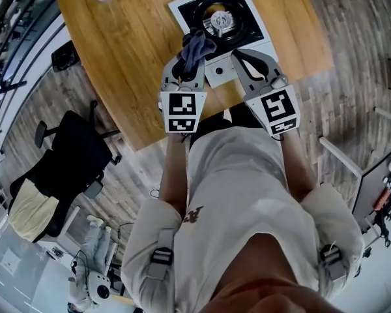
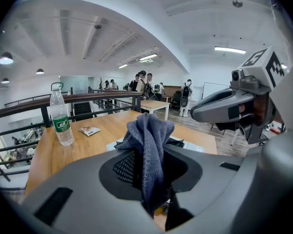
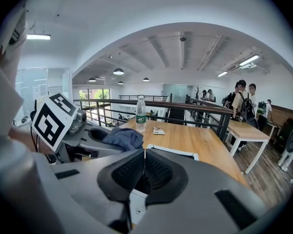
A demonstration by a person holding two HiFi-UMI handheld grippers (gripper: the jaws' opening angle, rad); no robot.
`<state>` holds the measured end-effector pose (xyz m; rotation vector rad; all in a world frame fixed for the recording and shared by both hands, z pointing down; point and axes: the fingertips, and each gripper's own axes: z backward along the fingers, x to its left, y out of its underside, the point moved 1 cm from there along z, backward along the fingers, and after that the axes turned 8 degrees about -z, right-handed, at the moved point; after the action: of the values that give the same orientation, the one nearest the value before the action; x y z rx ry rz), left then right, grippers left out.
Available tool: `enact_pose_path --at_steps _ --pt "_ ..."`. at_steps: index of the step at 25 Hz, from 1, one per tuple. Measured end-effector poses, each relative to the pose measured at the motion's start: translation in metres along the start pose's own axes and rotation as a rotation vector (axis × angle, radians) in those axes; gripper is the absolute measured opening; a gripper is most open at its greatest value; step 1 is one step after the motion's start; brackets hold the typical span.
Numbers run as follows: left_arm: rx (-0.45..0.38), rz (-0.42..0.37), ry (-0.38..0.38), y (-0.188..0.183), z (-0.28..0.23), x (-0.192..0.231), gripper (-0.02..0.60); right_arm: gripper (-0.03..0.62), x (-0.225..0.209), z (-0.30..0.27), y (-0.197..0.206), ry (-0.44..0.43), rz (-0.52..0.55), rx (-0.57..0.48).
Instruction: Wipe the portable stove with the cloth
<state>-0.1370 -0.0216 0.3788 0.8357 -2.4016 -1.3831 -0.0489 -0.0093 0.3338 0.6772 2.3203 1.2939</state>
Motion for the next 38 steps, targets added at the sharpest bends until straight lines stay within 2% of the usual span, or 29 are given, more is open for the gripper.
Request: enact_pose_path --at_steps 8,17,24,31,38 --pt "-0.029 -0.011 -0.041 -0.043 -0.018 0.018 0.11 0.021 -0.036 -0.012 -0.016 -0.048 -0.013 -0.028" --pt "-0.046 0.006 -0.092 -0.083 -0.071 0.046 0.11 0.021 -0.09 -0.047 -0.023 -0.122 -0.022 0.005" --pt "-0.048 -0.004 -0.073 -0.105 -0.119 0.051 0.11 0.021 -0.131 -0.068 -0.02 -0.142 -0.055 0.038" --pt "-0.035 -0.03 -0.054 -0.116 -0.157 0.06 0.11 0.021 -0.15 -0.084 -0.006 -0.181 -0.087 0.077" --pt "-0.025 -0.033 -0.003 -0.124 -0.192 0.064 0.11 0.021 -0.172 -0.091 0.002 -0.181 -0.123 0.092"
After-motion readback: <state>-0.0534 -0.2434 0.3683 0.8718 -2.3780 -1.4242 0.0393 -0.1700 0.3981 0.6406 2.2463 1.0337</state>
